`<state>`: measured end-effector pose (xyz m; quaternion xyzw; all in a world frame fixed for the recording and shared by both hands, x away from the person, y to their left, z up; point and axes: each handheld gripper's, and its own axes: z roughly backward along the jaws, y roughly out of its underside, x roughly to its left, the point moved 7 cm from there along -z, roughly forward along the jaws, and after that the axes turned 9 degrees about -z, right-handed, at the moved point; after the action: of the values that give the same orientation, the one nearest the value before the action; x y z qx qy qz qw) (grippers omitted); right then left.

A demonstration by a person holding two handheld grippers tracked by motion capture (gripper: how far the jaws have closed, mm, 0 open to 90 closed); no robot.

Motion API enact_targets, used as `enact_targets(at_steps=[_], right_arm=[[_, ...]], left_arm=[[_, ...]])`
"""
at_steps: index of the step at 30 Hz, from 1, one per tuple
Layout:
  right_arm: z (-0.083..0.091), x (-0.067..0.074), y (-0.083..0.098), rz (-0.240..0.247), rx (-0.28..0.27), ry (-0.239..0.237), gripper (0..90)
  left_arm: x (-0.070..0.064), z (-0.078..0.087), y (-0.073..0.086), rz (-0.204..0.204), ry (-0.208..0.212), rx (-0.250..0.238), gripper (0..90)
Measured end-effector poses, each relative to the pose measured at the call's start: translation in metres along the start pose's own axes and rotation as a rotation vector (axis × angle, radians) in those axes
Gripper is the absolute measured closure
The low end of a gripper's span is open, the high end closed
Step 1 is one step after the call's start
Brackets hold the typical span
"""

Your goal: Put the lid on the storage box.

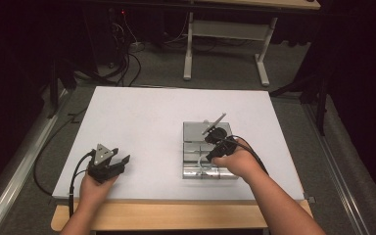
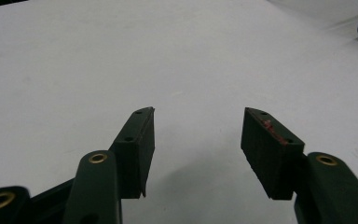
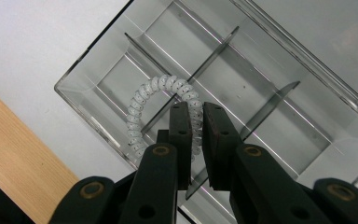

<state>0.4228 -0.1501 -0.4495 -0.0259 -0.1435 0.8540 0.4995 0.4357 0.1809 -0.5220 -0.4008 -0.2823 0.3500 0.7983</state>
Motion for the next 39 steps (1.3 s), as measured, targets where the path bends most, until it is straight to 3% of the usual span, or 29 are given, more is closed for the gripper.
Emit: enact_targets(at_steps=[1, 2, 3, 4, 8, 9, 21, 27, 31, 37, 39], right_arm=[[-0.001, 0.002, 0.0, -0.016, 0.005, 0.0, 83.5], [-0.002, 0.002, -0.001, 0.006, 0.003, -0.002, 83.5], [-0.002, 0.005, -0.001, -0.021, 0.01, -0.005, 83.5], [-0.004, 0.004, -0.002, 0.007, 0.006, -0.002, 83.5], [-0.008, 0.009, -0.003, -0.013, 0.015, -0.011, 83.4], [-0.01, 0.009, -0.004, 0.008, 0.013, -0.011, 83.4], [-0.021, 0.02, -0.007, 0.004, 0.032, -0.029, 83.4], [-0.027, 0.023, -0.008, 0.026, 0.03, -0.037, 83.3], [-0.028, 0.027, -0.007, 0.004, 0.042, -0.043, 83.2], [-0.032, 0.029, -0.009, 0.035, 0.043, -0.044, 80.9], [-0.032, 0.03, -0.008, 0.005, 0.048, -0.043, 79.1]], left_arm=[[0.0, 0.0, 0.0, 0.0, 0.0, 0.001, 45.1], [0.0, 0.0, 0.0, 0.0, 0.001, 0.0, 45.0], [0.0, 0.0, 0.0, 0.001, 0.001, 0.0, 45.0], [0.0, 0.0, 0.0, 0.0, 0.001, 0.001, 45.0], [0.0, 0.0, 0.0, -0.002, -0.001, -0.001, 45.1], [0.0, 0.0, 0.0, -0.002, -0.001, -0.002, 45.1], [0.0, 0.0, 0.0, 0.003, 0.002, -0.001, 45.2], [0.0, 0.0, 0.0, 0.003, 0.002, -0.002, 45.1], [0.0, 0.0, 0.0, 0.004, 0.003, -0.002, 45.0], [0.0, 0.0, 0.0, 0.003, 0.003, -0.003, 45.0], [0.0, 0.0, 0.0, 0.003, 0.004, -0.003, 45.0]])
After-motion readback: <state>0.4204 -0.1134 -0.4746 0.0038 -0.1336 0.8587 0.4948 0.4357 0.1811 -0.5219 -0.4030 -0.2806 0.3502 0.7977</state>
